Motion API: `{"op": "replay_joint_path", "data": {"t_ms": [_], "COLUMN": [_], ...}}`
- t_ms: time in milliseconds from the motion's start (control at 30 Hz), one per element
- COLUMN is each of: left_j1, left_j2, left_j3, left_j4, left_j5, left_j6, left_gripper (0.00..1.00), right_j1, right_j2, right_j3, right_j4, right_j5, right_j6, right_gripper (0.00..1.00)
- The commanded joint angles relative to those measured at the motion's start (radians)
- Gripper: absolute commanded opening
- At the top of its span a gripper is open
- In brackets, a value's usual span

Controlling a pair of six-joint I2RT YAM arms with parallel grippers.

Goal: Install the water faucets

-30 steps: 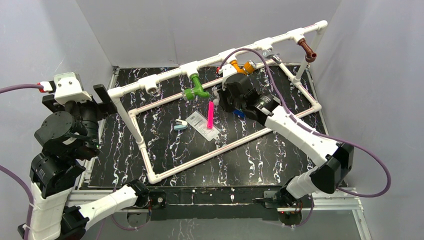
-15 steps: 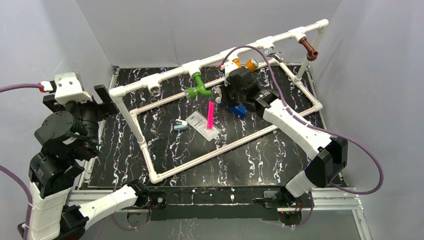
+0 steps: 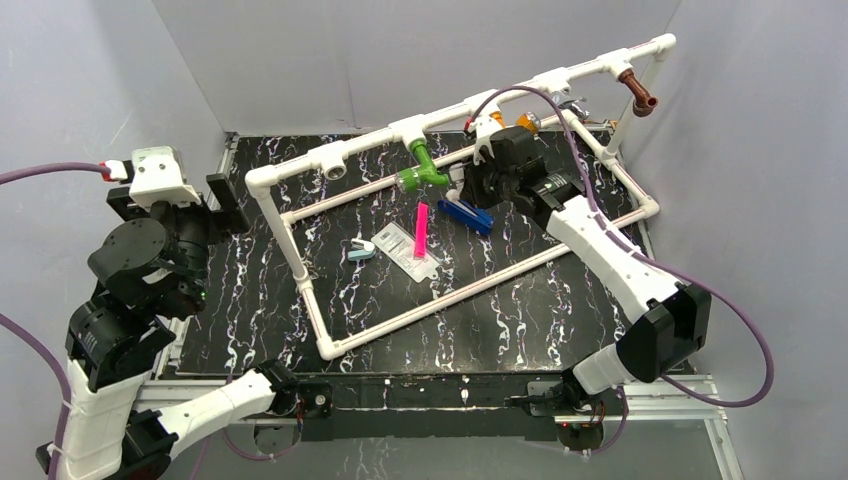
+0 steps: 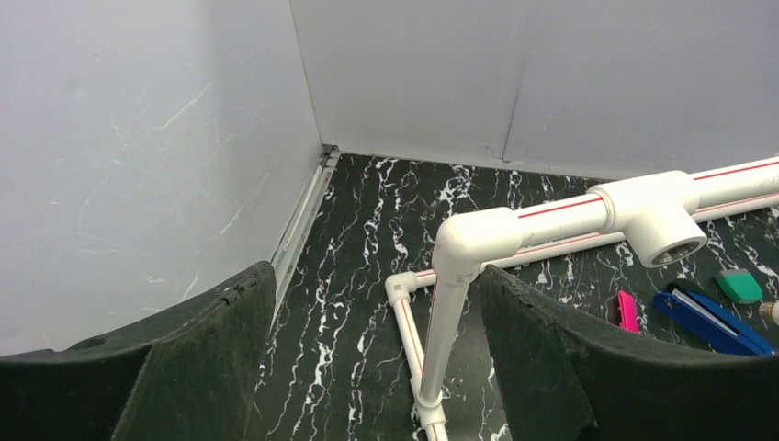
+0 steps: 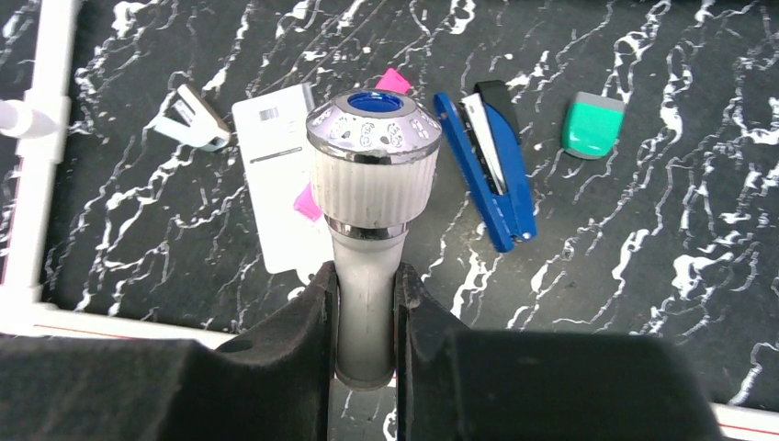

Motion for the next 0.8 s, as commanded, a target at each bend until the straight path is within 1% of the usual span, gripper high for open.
{"op": "replay_joint_path", "data": {"t_ms": [0, 133, 267, 367, 600, 767], "left_j1": [-0.005, -0.005, -0.005, -0.005, -0.005, -0.005], "left_j2": [0.028, 0.044, 0.075, 0.112, 0.189, 0.232], "left_j3": [-0.029, -0.036, -0.027, -0.006, 0.006, -0.008], "left_j4": [-0.003, 0.020, 0.042, 0.053, 0.132, 0.175], "left_j5": [0.022, 0.031, 0.039, 0.046, 0.053, 0.054], "left_j6": [-0.015, -0.008, 0.015, 0.035, 0.077, 0.086], "left_gripper": [0.79, 0.79, 0.79, 0.79, 0.78, 0.78], "right_j1": [-0.093, -0.091, -0.067, -0.018, 0.117, 0.129], "right_j2": [-0.081, -0.132, -0.200, -0.245, -0.338, -0.358], "right_j3": [-0.036, -0.111, -0.182, -0.224, -0.282, -0.298], "right_j4": [0.051, 0.078, 0.104, 0.111, 0.134, 0.123], "right_j5": [-0.012, -0.160, -0.239, -0.251, -0.213, -0.184], "right_j6": [0.125, 0.140, 0.167, 0.191, 0.248, 0.237], "right_gripper": [0.01, 0.01, 0.01, 0.01, 0.01, 0.01]}}
